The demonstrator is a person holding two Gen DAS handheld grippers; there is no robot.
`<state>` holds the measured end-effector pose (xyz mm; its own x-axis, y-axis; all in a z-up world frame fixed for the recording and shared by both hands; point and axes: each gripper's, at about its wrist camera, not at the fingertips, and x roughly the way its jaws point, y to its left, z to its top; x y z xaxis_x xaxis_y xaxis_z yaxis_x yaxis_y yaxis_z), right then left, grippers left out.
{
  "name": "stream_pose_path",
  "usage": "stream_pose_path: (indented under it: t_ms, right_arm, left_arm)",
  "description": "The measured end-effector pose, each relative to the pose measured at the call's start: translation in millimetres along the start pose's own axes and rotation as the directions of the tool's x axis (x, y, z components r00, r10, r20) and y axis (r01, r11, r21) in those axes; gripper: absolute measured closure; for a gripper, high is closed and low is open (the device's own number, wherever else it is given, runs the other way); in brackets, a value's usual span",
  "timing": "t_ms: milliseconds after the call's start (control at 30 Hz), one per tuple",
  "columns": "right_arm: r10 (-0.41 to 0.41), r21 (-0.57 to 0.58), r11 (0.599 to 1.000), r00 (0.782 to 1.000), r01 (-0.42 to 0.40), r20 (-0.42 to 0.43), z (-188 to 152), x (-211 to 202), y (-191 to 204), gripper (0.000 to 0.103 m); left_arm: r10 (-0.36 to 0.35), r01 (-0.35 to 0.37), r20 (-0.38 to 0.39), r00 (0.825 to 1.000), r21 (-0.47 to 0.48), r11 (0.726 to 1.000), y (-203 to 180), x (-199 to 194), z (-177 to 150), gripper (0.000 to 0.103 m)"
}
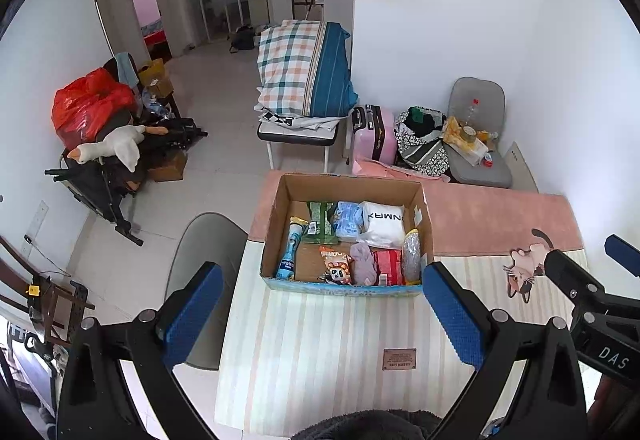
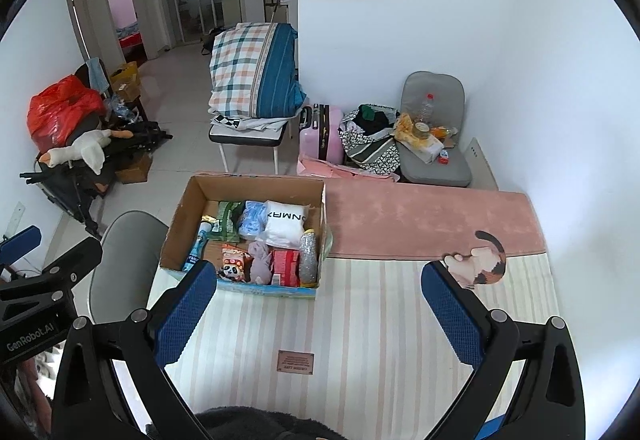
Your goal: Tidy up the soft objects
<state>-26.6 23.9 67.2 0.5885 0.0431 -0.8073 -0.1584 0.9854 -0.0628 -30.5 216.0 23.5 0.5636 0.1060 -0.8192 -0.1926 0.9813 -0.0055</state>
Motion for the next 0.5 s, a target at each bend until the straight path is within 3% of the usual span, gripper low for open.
stream_pose_path:
  t_ms: [500]
  right_arm:
    - [-0.002,-0.001,1.000,1.000,0.002,-0.005,1.4,3.0,-3.0,0.000]
  left_arm:
    - [-0.001,0.001,-0.006,1.000,0.001,1.000,-2.1,1.2,-1.5,0.001]
